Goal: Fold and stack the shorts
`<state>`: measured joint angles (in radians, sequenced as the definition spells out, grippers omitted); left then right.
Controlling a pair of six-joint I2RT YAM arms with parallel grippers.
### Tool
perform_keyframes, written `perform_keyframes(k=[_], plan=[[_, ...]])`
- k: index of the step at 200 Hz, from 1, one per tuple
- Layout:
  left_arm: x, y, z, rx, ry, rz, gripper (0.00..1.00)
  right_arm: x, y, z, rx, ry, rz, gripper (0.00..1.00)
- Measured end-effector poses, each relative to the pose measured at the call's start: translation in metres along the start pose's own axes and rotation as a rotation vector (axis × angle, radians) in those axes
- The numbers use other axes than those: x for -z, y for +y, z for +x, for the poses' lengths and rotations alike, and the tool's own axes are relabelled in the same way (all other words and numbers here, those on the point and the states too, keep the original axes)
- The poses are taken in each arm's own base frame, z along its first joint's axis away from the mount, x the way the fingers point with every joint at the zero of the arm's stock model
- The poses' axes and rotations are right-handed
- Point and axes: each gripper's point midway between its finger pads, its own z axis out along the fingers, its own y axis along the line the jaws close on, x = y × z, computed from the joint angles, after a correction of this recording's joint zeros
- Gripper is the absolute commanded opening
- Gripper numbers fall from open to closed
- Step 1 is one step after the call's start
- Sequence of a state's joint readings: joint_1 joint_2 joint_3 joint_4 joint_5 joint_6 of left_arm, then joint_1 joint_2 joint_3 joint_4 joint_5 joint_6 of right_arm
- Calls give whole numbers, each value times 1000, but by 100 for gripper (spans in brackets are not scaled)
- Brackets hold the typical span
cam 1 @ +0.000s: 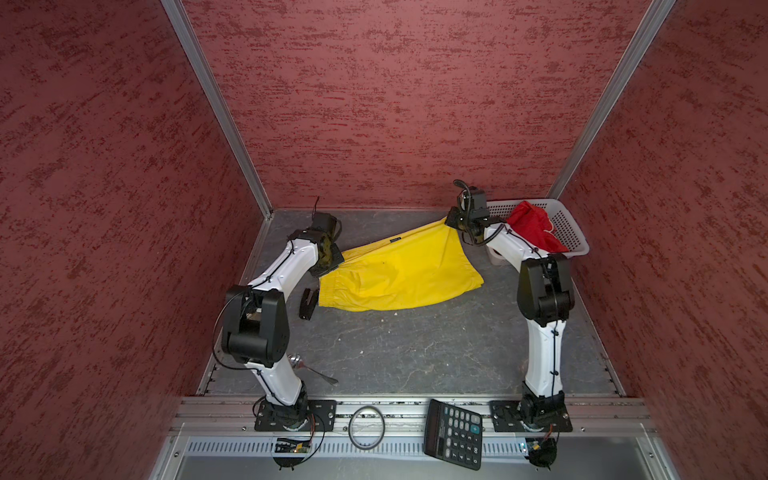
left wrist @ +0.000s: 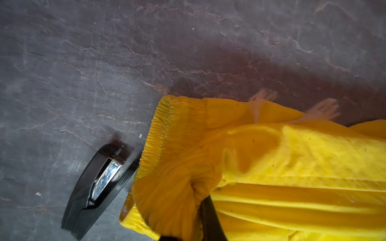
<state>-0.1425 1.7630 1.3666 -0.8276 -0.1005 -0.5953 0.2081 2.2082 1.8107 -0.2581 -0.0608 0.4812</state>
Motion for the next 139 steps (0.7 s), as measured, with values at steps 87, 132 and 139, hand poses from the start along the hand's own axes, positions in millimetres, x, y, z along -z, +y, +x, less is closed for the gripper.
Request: perform_keyframes(k=[87, 132, 139], plan=[[-53, 40, -2, 53, 83, -114, 77, -63, -47, 18, -39, 51, 87, 58], [-33, 39, -7, 51, 48, -105, 89, -42, -48, 26, -34, 69, 88, 48], [-26, 37, -9, 51, 33, -95, 89, -35, -47, 28, -31, 78, 80, 46]])
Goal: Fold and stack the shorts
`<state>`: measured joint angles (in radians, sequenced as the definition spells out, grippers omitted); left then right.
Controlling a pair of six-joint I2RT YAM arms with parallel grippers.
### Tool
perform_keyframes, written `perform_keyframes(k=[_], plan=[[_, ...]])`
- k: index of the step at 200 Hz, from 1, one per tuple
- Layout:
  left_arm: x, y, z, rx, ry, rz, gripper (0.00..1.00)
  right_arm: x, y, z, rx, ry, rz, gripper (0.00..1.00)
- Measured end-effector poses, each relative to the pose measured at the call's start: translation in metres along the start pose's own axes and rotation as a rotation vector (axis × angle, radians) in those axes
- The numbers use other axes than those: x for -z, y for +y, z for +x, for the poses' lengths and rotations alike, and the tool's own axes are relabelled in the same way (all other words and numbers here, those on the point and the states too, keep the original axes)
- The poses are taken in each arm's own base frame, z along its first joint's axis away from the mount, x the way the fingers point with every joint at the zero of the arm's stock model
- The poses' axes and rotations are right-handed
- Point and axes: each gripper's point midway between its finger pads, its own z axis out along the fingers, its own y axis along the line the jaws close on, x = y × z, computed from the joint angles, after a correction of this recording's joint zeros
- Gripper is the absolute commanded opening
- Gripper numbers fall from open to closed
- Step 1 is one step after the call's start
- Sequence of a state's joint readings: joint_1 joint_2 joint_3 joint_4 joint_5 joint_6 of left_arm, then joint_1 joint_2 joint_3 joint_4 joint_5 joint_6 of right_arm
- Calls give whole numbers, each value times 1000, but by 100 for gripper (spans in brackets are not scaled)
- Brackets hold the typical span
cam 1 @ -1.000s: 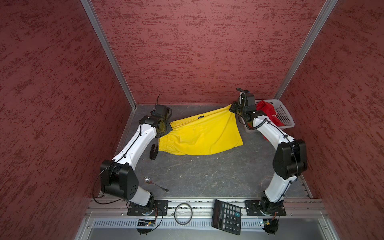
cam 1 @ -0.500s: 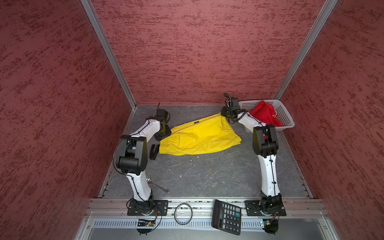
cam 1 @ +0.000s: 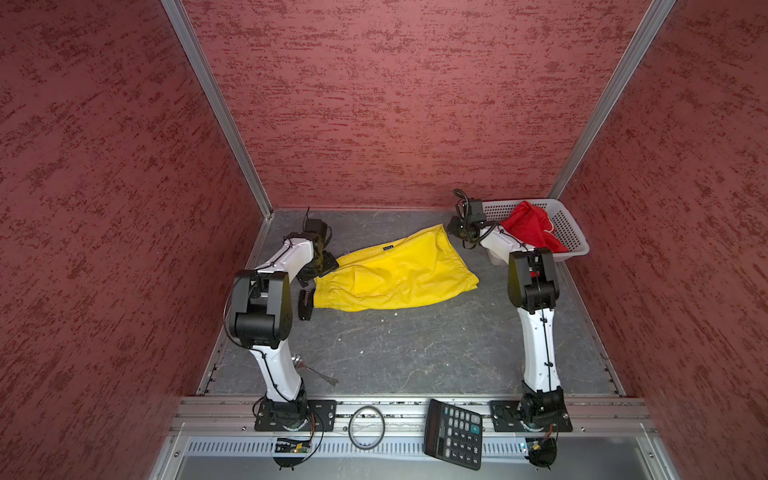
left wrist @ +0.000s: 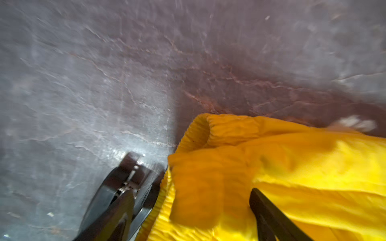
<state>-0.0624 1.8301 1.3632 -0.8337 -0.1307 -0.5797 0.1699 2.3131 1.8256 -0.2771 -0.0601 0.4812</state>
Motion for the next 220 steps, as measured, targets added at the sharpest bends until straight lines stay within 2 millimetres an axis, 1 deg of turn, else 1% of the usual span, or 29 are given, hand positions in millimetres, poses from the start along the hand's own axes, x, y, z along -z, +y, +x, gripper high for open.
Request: perform_keyframes(k=[22, 37, 49, 65, 79, 88, 97, 109, 124, 133, 139, 152, 168, 190, 204, 220], plan=[[21, -8, -3, -13, -44, 33, 90, 18, 11, 3, 12, 13, -49, 46], [31, -16, -2, -29, -61, 52, 90, 23, 17, 6, 17, 20, -83, 46], [35, -21, 0, -38, -66, 60, 90, 22, 21, 10, 21, 33, -109, 46], [37, -26, 2, -48, -71, 62, 90, 18, 25, 21, 24, 66, -138, 46], [36, -29, 4, -53, -71, 62, 81, 12, 28, 26, 28, 85, -153, 46], [34, -30, 5, -48, -66, 60, 78, 6, 30, 29, 30, 94, -161, 45], [31, -30, 7, -51, -59, 55, 75, -1, 32, 31, 32, 104, -170, 41], [22, -31, 10, -50, -42, 42, 73, -10, 33, 36, 35, 118, -179, 36], [9, -30, 13, -51, -19, 22, 74, -19, 34, 41, 39, 134, -186, 26], [0, -30, 16, -52, -4, 11, 74, -23, 33, 44, 40, 143, -185, 13], [-6, -30, 18, -54, 7, 3, 74, -24, 31, 46, 34, 151, -181, 8], [-17, -29, 21, -56, 27, -11, 73, -26, 30, 49, 44, 160, -175, 1], [-29, -27, 25, -56, 50, -26, 73, -26, 27, 47, 45, 157, -157, 0], [-34, -25, 24, -50, 56, -30, 73, -26, 18, 40, 43, 132, -104, 0], [-34, -24, 23, -45, 55, -29, 73, -25, 9, 30, 45, 108, -54, 0], [-34, -25, 20, -40, 50, -23, 73, -21, 3, 15, 59, 73, -5, 5]])
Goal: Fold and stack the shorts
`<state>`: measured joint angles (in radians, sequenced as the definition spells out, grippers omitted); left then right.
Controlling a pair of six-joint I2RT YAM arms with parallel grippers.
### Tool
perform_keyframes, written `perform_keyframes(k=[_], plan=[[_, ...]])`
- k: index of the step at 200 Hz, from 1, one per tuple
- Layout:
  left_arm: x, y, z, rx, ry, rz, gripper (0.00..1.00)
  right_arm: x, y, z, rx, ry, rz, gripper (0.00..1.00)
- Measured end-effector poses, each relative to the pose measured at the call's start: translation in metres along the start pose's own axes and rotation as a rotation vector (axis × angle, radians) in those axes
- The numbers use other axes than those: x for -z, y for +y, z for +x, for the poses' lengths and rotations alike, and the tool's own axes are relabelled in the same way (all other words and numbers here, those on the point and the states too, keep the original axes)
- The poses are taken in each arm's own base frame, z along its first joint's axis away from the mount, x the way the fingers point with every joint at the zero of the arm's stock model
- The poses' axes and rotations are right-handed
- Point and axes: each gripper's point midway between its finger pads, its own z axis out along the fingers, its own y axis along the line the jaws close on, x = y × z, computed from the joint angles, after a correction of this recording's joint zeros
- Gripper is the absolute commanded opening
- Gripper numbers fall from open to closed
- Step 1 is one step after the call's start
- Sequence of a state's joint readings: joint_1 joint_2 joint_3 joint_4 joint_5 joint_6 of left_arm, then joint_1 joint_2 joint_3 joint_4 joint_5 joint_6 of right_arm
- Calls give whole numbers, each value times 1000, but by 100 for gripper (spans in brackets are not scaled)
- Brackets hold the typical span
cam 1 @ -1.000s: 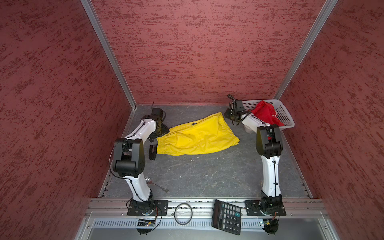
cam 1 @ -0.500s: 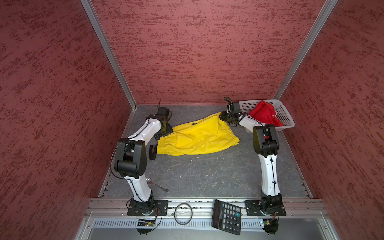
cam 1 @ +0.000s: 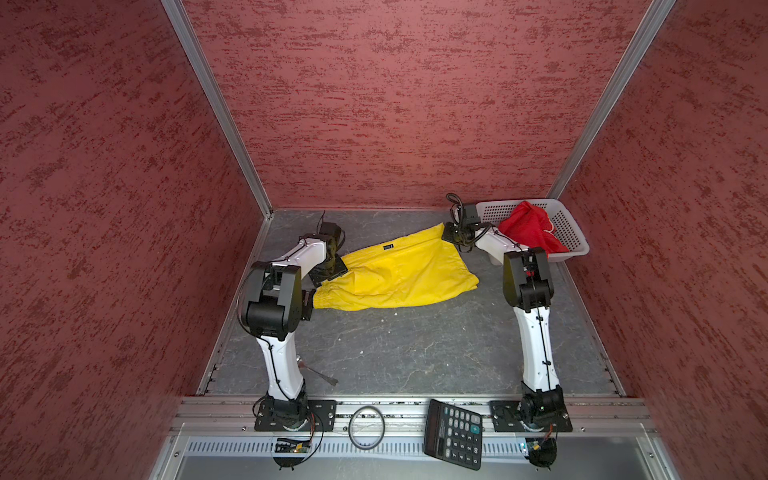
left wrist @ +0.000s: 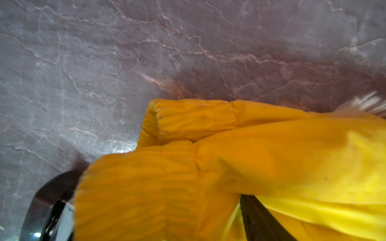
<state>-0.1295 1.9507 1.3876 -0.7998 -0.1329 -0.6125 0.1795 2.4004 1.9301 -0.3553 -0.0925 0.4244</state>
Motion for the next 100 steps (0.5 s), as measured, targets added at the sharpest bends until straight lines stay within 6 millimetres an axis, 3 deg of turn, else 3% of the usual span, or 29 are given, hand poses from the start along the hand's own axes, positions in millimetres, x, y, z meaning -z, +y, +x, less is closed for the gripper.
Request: perform_keyframes(k=[35, 50, 81, 100], plan=[[-3, 0, -4, 13, 0, 12, 74, 16, 8, -42, 31, -99, 27, 23], [-4, 1, -3, 15, 8, 16, 78, 18, 11, -49, 35, -115, 21, 33], [4, -6, -8, 7, 4, 34, 91, 14, 11, -32, 60, -79, 32, 49], [23, -19, -15, -7, -30, 68, 95, 19, 17, -11, 114, -45, 49, 67]])
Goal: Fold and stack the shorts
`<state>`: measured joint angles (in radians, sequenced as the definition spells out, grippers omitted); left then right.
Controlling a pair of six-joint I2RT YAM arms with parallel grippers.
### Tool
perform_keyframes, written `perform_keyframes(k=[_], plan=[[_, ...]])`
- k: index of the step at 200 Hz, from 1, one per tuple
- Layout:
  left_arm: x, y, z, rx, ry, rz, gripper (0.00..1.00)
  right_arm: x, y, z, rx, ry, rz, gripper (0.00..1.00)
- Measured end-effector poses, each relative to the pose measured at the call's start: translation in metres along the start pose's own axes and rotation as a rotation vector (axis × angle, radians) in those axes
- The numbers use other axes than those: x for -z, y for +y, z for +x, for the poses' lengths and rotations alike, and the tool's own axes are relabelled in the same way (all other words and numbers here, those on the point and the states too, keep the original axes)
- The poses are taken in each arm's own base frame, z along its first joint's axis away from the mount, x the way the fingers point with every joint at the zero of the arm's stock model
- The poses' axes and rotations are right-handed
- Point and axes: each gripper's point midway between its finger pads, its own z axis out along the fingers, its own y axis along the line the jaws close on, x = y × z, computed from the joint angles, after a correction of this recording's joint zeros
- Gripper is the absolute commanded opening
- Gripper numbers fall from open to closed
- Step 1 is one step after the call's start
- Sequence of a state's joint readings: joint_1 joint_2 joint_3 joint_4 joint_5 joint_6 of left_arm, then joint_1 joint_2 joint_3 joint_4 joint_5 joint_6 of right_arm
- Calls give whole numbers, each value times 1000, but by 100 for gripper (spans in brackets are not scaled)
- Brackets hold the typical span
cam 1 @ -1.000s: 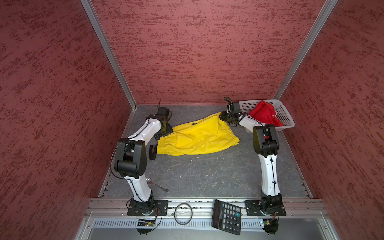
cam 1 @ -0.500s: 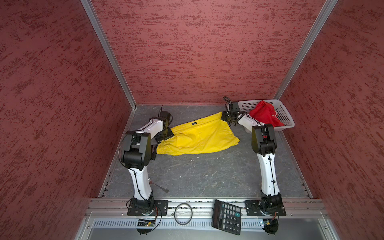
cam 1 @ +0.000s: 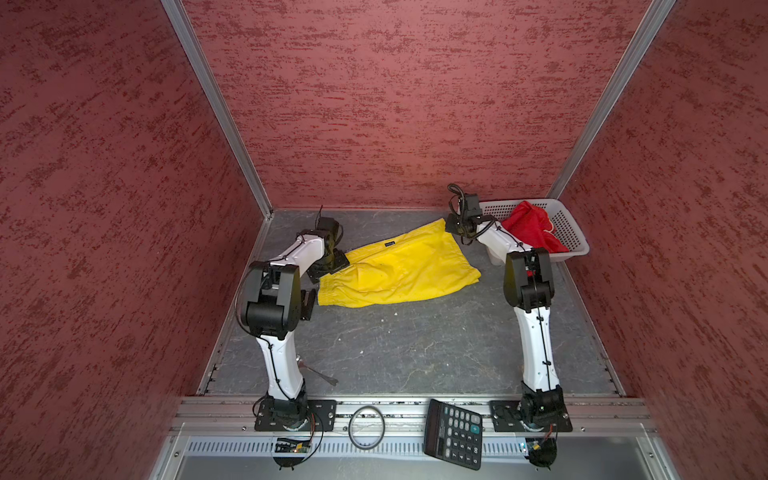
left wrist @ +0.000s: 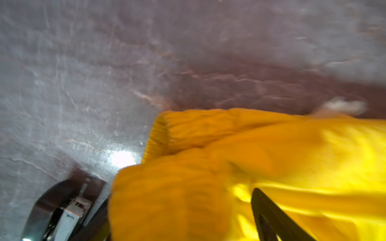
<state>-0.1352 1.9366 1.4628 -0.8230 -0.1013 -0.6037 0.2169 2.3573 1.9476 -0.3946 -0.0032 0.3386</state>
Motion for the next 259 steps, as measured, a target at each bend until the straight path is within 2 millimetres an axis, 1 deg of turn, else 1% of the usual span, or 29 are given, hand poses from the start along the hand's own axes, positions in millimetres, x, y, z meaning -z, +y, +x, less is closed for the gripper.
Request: perform_keyframes(k=[12, 16, 23, 33, 40, 48, 54, 61, 72, 76, 83, 91, 104, 119, 135, 150, 168, 181, 191, 204, 223, 230, 246, 259], plan=[[22, -11, -4, -13, -34, 39, 97, 15, 14, 13, 60, 5, 7, 80], [30, -14, -6, -15, -45, 55, 99, 23, 21, 16, 88, -3, 11, 84], [47, -19, -8, -18, -72, 85, 100, 39, 36, 21, 152, -24, 9, 88], [74, -23, -11, -16, -114, 131, 100, 68, 67, 27, 238, -71, -18, 94], [94, -24, -14, -10, -147, 163, 100, 94, 95, 32, 299, -117, -60, 98], [117, -22, -17, 1, -192, 199, 99, 124, 126, 34, 354, -183, -119, 98], [134, -17, -18, 13, -225, 220, 99, 144, 147, 37, 386, -225, -166, 99], [152, -9, -20, 32, -260, 241, 100, 172, 178, 45, 428, -280, -241, 99], [171, 10, -21, 71, -301, 258, 100, 205, 215, 57, 477, -347, -340, 99], [176, 18, -21, 87, -313, 261, 100, 215, 226, 62, 493, -367, -371, 99], [182, 33, -21, 121, -329, 258, 99, 226, 243, 71, 519, -391, -418, 99], [184, 49, -20, 155, -338, 248, 100, 232, 258, 83, 549, -406, -459, 99], [183, 75, -13, 207, -338, 222, 100, 229, 280, 108, 608, -399, -508, 99], [178, 95, -2, 241, -320, 201, 99, 213, 301, 146, 683, -354, -547, 99], [174, 105, 10, 258, -296, 196, 99, 186, 316, 188, 749, -276, -574, 99], [173, 111, 16, 270, -282, 200, 100, 163, 328, 222, 790, -201, -604, 99], [170, 116, 20, 286, -270, 207, 100, 140, 336, 244, 807, -135, -623, 99], [167, 119, 24, 294, -258, 211, 100, 125, 338, 254, 811, -90, -618, 99], [163, 120, 26, 298, -244, 212, 100, 116, 340, 257, 806, -64, -607, 98], [159, 121, 29, 303, -229, 214, 99, 107, 337, 263, 799, -33, -591, 98], [153, 120, 34, 305, -203, 223, 100, 99, 321, 275, 786, 21, -560, 98], [151, 119, 35, 305, -195, 228, 100, 96, 312, 280, 779, 40, -548, 98], [147, 117, 37, 304, -177, 237, 100, 89, 283, 296, 767, 102, -504, 98], [144, 115, 38, 304, -166, 236, 100, 94, 270, 294, 750, 100, -492, 98]])
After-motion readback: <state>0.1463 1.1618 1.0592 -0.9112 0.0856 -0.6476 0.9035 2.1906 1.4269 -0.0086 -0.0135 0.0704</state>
